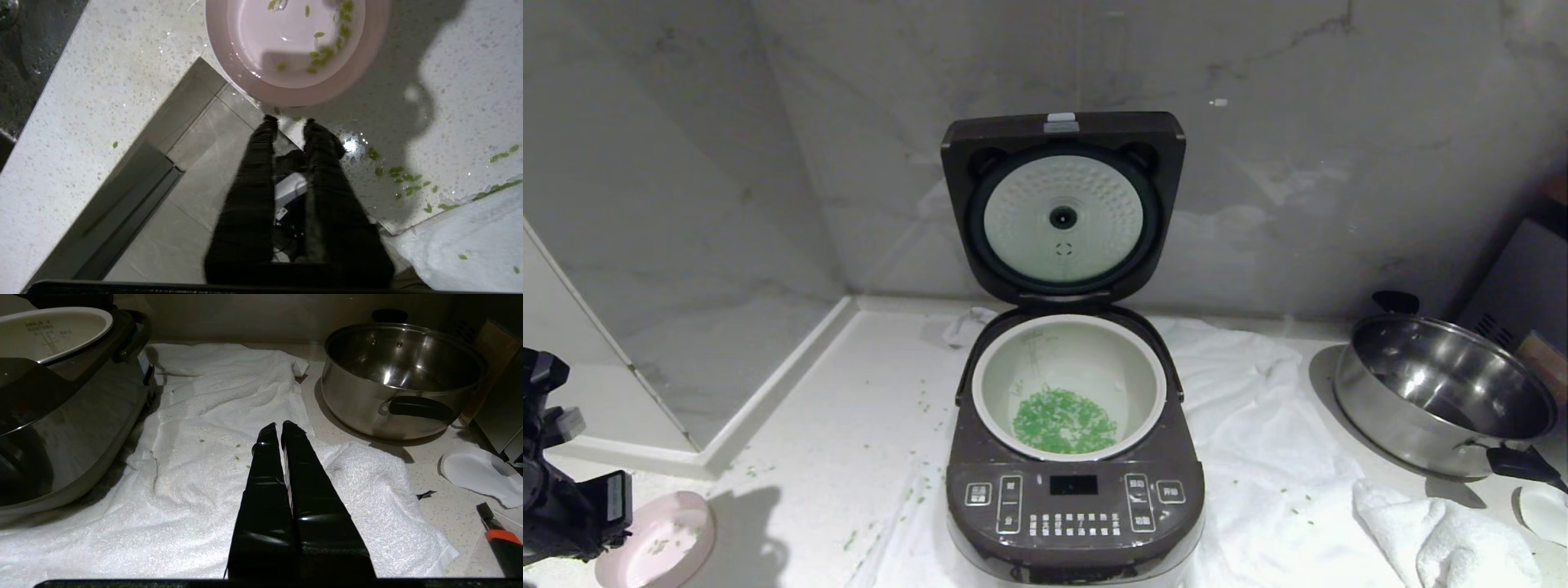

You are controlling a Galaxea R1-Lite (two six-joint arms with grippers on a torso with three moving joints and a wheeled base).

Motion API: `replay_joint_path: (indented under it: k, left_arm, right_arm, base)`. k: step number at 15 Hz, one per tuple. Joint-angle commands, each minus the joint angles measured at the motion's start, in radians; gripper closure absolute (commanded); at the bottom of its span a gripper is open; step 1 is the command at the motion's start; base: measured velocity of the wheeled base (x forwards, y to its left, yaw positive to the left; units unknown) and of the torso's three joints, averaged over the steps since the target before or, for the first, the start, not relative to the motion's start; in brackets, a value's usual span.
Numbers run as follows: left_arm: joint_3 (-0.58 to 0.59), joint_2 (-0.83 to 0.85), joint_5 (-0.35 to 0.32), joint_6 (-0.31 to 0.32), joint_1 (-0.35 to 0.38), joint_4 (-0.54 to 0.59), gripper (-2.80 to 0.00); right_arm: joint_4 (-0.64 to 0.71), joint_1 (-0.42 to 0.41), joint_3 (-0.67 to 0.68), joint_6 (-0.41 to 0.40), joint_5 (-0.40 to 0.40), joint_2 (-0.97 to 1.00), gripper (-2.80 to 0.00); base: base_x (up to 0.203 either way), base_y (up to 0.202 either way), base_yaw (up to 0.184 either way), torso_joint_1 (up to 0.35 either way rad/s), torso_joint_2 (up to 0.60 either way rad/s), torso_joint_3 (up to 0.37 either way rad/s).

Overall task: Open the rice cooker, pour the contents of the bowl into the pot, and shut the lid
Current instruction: Pick up the bowl on the table

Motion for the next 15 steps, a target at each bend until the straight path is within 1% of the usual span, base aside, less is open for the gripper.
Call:
replay_joint_path:
  k: [1, 3, 6, 8, 11, 15]
  left_arm:
    - [-0.001, 0.024, -0.001, -0.001, 0.046, -0.004, -2.8]
    - [0.007, 0.072, -0.006, 0.01, 0.092, -0.037, -2.8]
    - [0.031, 0.173, -0.009, 0.029, 0.142, -0.153, -2.8]
    - [0.038, 0.254, -0.009, 0.031, 0.159, -0.229, -2.8]
    - [0.036, 0.34, -0.011, 0.031, 0.176, -0.309, -2.8]
    - [0.035, 0.413, -0.027, 0.028, 0.178, -0.366, -2.8]
  right_arm:
    - [0.0, 0.0, 0.002, 0.0, 0.0, 0.0, 0.0]
    - [0.0, 0.0, 0.002, 0.002, 0.0, 0.0, 0.0]
    - [0.0, 0.0, 0.002, 0.0, 0.0, 0.0, 0.0]
    - [0.0, 0.0, 0.002, 0.0, 0.0, 0.0, 0.0]
    - [0.0, 0.0, 0.002, 0.0, 0.0, 0.0, 0.0]
    - [0.0, 0.0, 0.002, 0.0, 0.0, 0.0, 0.0]
  base:
    - [0.0, 0.0, 0.0, 0.0, 0.0, 0.0]
    - [0.0, 0.0, 0.0, 0.0, 0.0, 0.0]
    - [0.0, 0.0, 0.0, 0.0, 0.0, 0.0]
    - [0.0, 0.0, 0.0, 0.0, 0.0, 0.0]
    - [0.0, 0.0, 0.0, 0.0, 0.0, 0.0]
    - [0.0, 0.0, 0.0, 0.0, 0.0, 0.0]
